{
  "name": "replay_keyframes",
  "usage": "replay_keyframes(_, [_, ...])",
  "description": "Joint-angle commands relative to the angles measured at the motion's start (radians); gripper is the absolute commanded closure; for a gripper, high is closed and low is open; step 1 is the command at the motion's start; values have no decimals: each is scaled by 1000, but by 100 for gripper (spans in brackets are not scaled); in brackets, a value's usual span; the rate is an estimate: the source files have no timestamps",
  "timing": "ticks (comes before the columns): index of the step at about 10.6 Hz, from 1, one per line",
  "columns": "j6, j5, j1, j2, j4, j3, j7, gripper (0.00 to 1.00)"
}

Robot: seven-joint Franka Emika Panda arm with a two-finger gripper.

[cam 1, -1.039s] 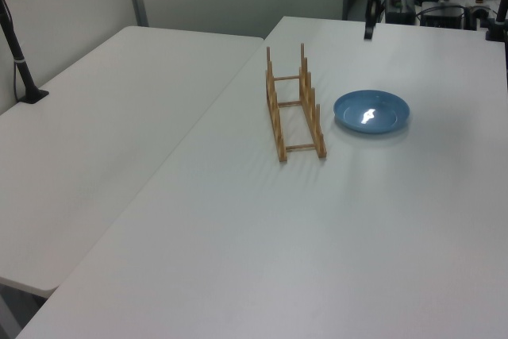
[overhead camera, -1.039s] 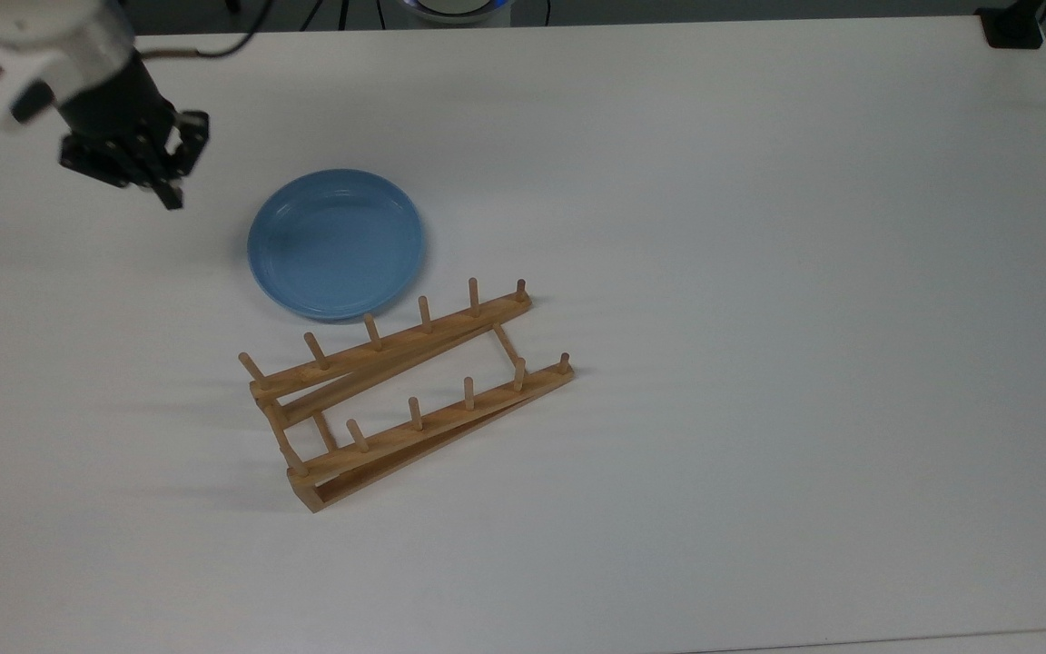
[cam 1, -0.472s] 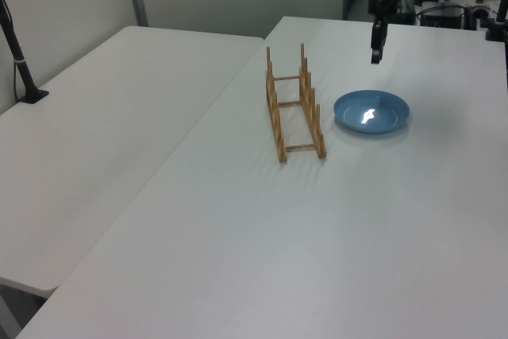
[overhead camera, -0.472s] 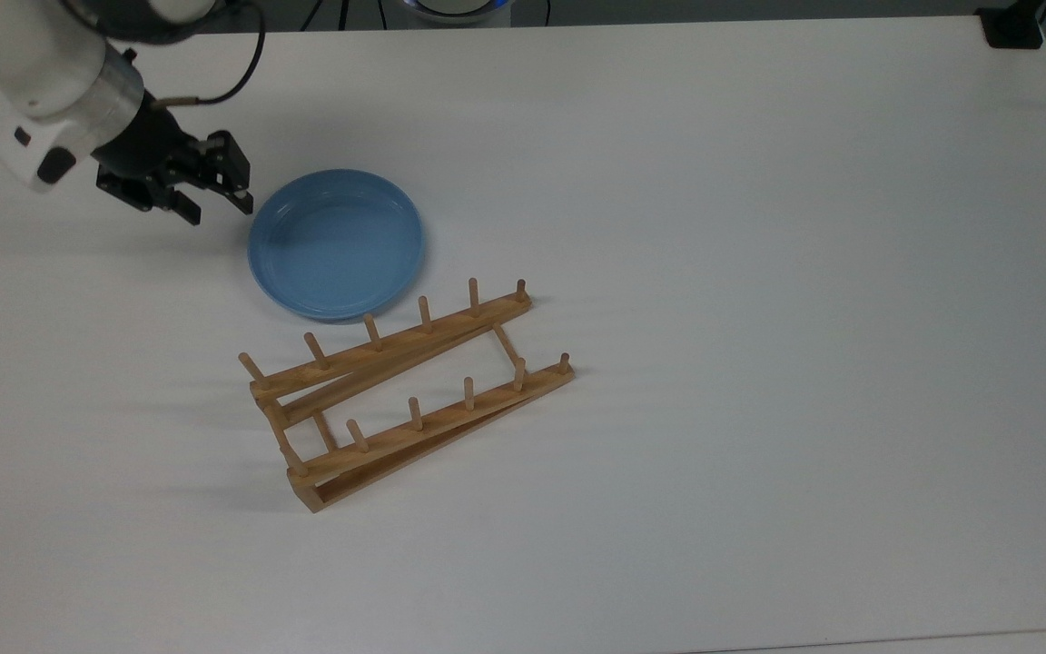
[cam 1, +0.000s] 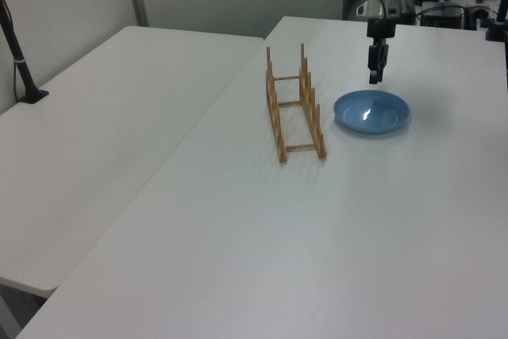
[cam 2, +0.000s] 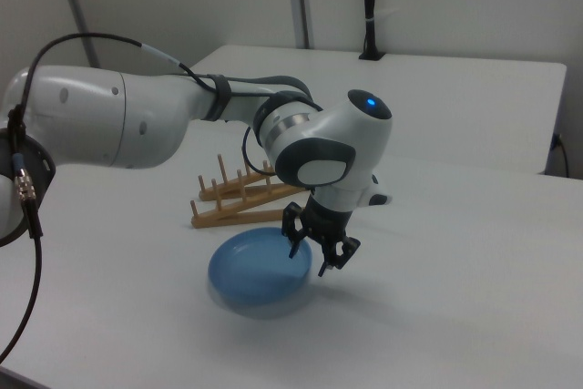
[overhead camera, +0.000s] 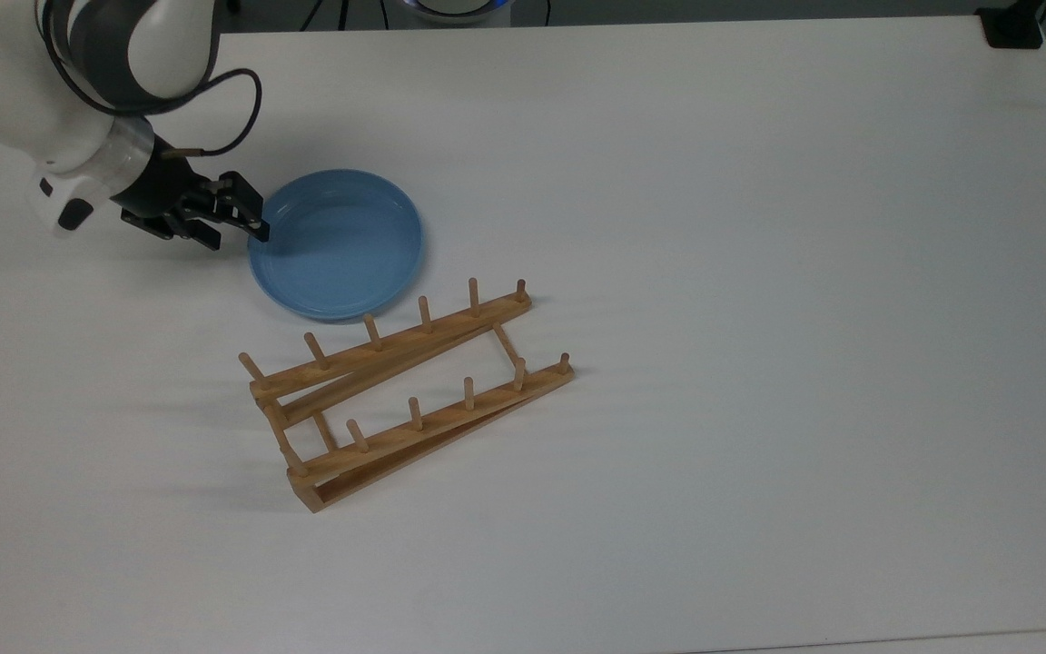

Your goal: Place plate in plate rack

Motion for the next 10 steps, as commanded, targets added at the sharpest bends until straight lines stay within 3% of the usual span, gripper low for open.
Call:
replay_keyframes(1, [22, 22, 12, 21, -2, -11, -57, 51])
replay_keyframes(6, [79, 22, 42, 58, -2, 0, -51, 66])
replay_keyframes(9, [90, 22, 52, 67, -2, 2, -54, 96])
replay_keyframes(10, [90, 22, 53, 67, -3, 2, -52, 100])
